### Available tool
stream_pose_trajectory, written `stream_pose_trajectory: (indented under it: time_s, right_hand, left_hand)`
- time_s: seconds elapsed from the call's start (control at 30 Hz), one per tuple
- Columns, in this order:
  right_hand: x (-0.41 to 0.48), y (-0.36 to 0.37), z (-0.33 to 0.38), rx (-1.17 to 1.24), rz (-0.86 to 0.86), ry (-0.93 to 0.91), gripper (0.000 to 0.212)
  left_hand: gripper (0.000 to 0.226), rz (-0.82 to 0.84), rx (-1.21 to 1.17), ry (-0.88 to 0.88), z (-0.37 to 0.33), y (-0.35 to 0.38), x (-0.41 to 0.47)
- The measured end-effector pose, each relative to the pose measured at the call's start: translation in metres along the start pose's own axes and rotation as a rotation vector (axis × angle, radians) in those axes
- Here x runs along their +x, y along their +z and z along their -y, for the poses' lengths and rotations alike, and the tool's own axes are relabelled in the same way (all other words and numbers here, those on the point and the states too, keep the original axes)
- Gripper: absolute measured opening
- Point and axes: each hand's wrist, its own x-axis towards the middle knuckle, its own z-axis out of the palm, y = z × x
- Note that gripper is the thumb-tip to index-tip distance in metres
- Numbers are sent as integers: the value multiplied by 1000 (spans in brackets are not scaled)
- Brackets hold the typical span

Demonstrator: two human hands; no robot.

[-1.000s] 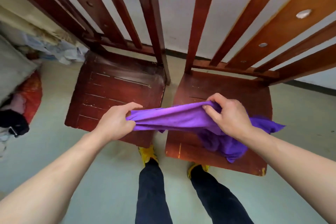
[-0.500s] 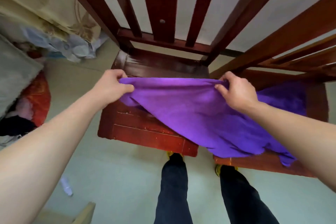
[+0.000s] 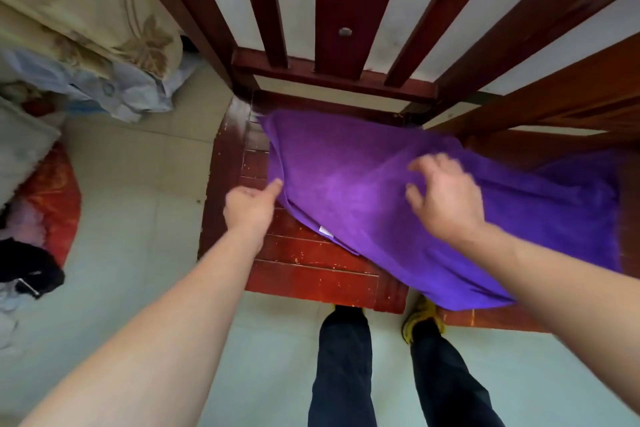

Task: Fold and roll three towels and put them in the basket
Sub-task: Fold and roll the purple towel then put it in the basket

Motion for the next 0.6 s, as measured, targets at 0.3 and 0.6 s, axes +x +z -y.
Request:
stream_pose_trajectory:
  time_s: [0.3,0.6]
  right_hand:
    - [-61,67,4,-119,356,95,33]
    - [-32,34,-25,88,204,229,14]
  left_hand:
    - [18,160,-140,-196,34,63,-31]
    - [24,-148,-563,-176,34,12,-15]
